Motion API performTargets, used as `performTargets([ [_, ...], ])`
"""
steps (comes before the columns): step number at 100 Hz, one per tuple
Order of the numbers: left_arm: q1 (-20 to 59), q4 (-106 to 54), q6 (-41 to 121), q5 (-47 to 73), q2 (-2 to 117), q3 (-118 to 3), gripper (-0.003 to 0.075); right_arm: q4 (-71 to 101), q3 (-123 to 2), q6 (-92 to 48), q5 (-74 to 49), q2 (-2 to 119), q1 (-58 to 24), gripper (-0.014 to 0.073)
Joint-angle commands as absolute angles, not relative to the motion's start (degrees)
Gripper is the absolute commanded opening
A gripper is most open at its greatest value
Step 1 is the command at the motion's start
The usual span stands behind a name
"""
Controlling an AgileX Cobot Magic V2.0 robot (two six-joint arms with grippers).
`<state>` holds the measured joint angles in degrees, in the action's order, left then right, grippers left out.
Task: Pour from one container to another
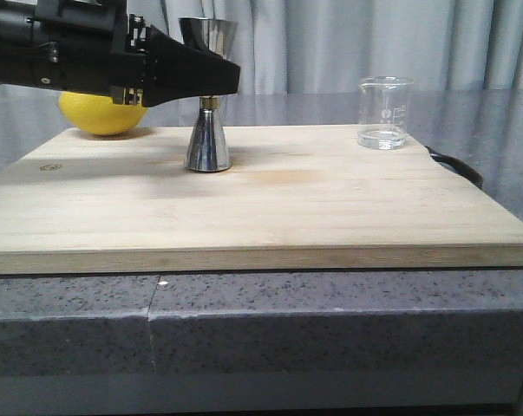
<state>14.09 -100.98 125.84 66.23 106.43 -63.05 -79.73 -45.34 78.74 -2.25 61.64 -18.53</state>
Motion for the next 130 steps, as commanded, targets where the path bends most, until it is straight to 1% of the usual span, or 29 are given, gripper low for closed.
performTargets([
  [1, 13.8, -105.2, 125.8, 73.3, 103.9, -64.6, 0.0374, -80.0, -46.9, 78.8, -1.6, 60.3, -18.6, 0.0582],
  [12, 13.8, -104.2, 125.5, 72.6, 103.9, -64.6, 0.0477, -78.0, -47.1, 78.8, -0.4, 60.3, -18.6, 0.0582],
  [21, 13.8, -102.4, 124.7, 71.6, 103.8, -64.6, 0.0519, -75.6, -47.1, 78.8, -0.7, 60.3, -18.6, 0.0582],
  [36, 13.8, -95.2, 119.6, 65.3, 100.6, -64.6, 0.0519, -74.7, -47.1, 78.8, -1.2, 59.9, -18.6, 0.0582],
  [66, 13.8, -75.9, 99.8, 54.4, 91.4, -64.6, 0.0514, -74.3, -47.1, 78.8, -2.5, 58.0, -18.6, 0.0582],
  [76, 13.8, -70.1, 93.0, 52.6, 88.2, -64.6, 0.0514, -74.3, -47.1, 78.8, -5.3, 57.0, -18.6, 0.0582],
  [91, 13.8, -60.3, 81.4, 50.9, 82.6, -64.6, 0.0514, -74.3, -47.1, 78.8, -4.9, 54.8, -18.6, 0.0582],
  [106, 13.8, -49.2, 66.2, 48.4, 76.1, -64.6, 0.0514, -74.3, -47.1, 78.8, -8.7, 52.4, -18.6, 0.0582],
  [119, 13.8, -41.7, 51.3, 47.5, 70.8, -64.6, 0.0511, -74.3, -47.1, 78.8, -9.5, 50.3, -18.6, 0.0582],
  [130, 13.8, -35.2, 43.7, 47.5, 66.4, -64.5, 0.0511, -74.3, -47.1, 78.8, -10.9, 48.6, -18.6, 0.0582],
])
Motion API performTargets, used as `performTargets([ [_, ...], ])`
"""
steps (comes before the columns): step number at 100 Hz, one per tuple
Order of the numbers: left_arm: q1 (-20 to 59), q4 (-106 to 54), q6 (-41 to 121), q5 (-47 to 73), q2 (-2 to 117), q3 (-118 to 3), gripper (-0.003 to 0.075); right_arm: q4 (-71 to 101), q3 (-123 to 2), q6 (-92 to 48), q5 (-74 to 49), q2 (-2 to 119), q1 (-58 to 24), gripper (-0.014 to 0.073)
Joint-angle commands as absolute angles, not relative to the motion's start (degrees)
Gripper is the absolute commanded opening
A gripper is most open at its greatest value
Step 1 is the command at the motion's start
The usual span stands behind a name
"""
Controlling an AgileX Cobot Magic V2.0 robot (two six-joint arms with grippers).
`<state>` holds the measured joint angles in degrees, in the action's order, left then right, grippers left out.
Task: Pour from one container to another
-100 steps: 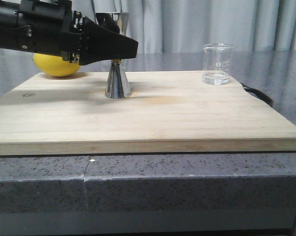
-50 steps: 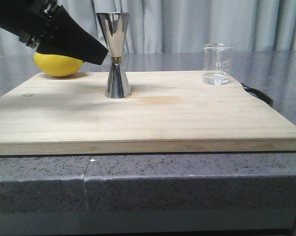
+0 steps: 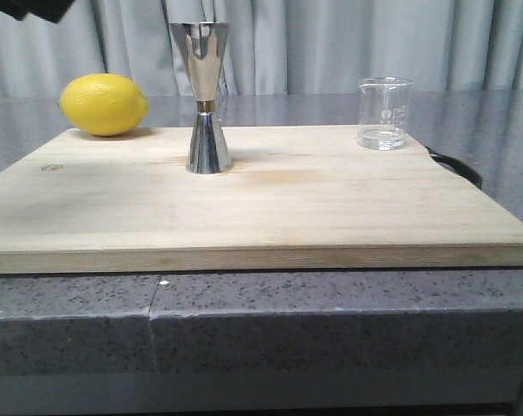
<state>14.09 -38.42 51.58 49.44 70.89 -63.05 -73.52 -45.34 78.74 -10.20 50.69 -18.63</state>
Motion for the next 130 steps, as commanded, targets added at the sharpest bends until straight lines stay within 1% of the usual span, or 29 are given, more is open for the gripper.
performTargets([
  [1, 13.8, -34.9, 42.7, 47.4, 65.9, -64.3, 0.0511, -74.3, -47.1, 78.8, -11.0, 48.4, -18.6, 0.0582],
  [9, 13.8, -31.0, 37.4, 45.3, 62.6, -62.8, 0.0503, -74.3, -47.1, 78.8, -12.5, 47.4, -18.6, 0.0582],
  [19, 13.8, -28.1, 32.4, 40.3, 57.5, -58.6, 0.0467, -74.3, -47.1, 78.8, -12.9, 46.2, -18.6, 0.0582],
  [29, 13.8, -27.1, 29.0, 31.1, 51.1, -52.2, 0.0431, -74.3, -47.1, 78.8, -12.9, 46.1, -18.6, 0.0582],
  [47, 13.8, -27.4, 28.0, 13.0, 42.3, -42.2, 0.0381, -74.3, -47.1, 78.8, -12.7, 46.2, -18.6, 0.0582],
  [63, 13.8, -28.3, 28.0, 3.7, 40.1, -37.9, 0.0348, -74.3, -47.1, 78.8, -13.1, 46.2, -18.6, 0.0582],
  [76, 13.8, -29.6, 28.0, 1.0, 40.4, -36.6, 0.0298, -74.3, -47.1, 78.8, -13.1, 46.2, -18.6, 0.0566],
  [83, 13.8, -29.6, 28.0, 0.9, 40.7, -36.6, 0.0256, -74.3, -47.1, 78.8, -13.1, 46.2, -18.6, 0.0496],
  [100, 13.8, -29.6, 28.0, 0.4, 42.0, -36.6, 0.0134, -74.3, -47.1, 78.8, -13.1, 46.2, -18.6, 0.0206],
  [107, 13.8, -29.6, 28.0, 0.0, 42.7, -36.6, 0.0087, -74.3, -47.1, 78.8, -13.1, 46.2, -18.6, 0.0118],
  [123, 13.8, -29.6, 28.0, 0.0, 43.6, -36.6, -0.0011, -74.3, -47.1, 78.8, -13.1, 46.2, -18.6, -0.0013],
  [130, 13.8, -29.6, 28.0, 0.0, 43.6, -36.6, -0.0019, -74.3, -47.1, 78.8, -13.1, 46.2, -18.6, -0.0057],
])
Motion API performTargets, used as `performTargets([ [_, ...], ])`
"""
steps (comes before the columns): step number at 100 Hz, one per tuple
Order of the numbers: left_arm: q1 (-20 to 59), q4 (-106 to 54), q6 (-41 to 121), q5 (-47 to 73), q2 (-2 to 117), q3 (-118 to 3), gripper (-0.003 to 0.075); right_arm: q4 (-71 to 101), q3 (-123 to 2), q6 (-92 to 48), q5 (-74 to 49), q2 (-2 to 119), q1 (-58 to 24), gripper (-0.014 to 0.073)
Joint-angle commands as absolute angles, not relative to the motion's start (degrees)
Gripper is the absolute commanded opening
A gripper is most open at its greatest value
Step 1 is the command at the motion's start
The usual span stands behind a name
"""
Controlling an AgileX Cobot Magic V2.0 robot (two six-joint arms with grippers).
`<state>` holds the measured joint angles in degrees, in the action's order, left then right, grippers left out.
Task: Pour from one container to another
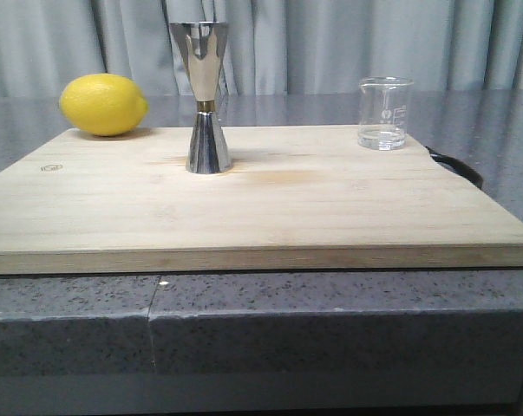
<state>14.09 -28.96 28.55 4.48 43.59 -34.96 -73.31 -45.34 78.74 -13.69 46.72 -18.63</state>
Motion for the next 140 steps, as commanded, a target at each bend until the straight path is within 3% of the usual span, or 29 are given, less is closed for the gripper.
performTargets([
  [1, 13.8, -29.6, 28.0, 0.0, 43.6, -36.6, -0.0019, -74.3, -47.1, 78.8, -13.1, 46.2, -18.6, -0.0063],
  [117, 13.8, -29.0, 28.2, -1.3, 43.4, -36.5, -0.0019, -74.3, -47.1, 78.8, -13.1, 46.2, -18.6, -0.0071],
  [140, 7.0, -29.6, 28.2, -2.2, 30.9, -25.1, -0.0019, -74.3, -47.1, 78.8, -13.1, 46.2, -18.6, -0.0071],
])
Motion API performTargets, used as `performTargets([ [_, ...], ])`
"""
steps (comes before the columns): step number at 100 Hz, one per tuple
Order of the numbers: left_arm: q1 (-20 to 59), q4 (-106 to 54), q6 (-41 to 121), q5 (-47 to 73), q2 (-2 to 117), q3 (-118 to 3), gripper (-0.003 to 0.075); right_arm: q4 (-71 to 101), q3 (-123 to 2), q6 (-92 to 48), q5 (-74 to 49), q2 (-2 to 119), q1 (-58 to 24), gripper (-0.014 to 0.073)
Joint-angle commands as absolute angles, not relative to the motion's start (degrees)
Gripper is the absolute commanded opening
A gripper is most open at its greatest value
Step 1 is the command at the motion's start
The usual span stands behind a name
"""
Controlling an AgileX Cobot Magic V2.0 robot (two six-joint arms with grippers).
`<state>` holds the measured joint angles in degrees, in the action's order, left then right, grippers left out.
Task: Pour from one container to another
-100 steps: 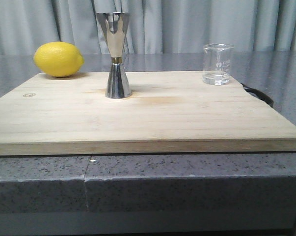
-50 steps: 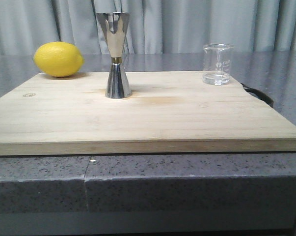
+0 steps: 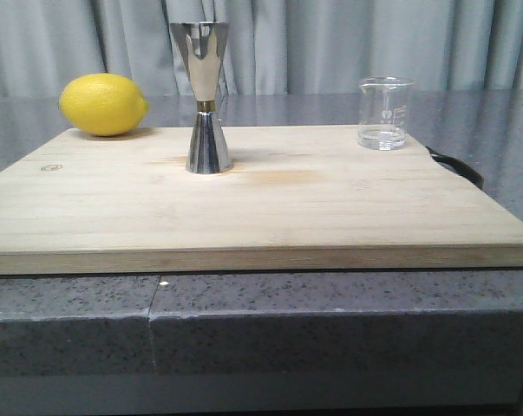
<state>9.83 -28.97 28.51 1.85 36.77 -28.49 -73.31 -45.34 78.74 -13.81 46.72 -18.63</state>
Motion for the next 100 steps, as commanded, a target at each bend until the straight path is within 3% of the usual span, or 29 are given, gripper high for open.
performTargets([
  [1, 6.6, -29.6, 28.2, -2.2, 29.8, -24.7, -0.0019, -74.3, -47.1, 78.8, -12.9, 46.2, -18.6, -0.0071],
  [38, 2.5, -29.8, 28.2, -8.4, 5.8, -5.8, -0.0019, -74.3, -47.1, 78.8, -12.9, 46.3, -18.6, -0.0071],
  [50, 2.5, -30.1, 27.2, -9.9, 3.4, -1.9, -0.0019, -74.3, -47.1, 78.8, -12.9, 46.3, -18.6, -0.0071],
  [68, 2.5, -12.7, 8.8, -11.5, 1.1, 2.4, -0.002, -74.3, -47.1, 78.8, -12.9, 46.3, -18.6, -0.0071],
  [100, 2.5, -6.6, 8.2, -7.7, -1.8, 2.2, -0.002, -74.3, -47.1, 78.8, -12.9, 46.3, -18.6, -0.0071],
])
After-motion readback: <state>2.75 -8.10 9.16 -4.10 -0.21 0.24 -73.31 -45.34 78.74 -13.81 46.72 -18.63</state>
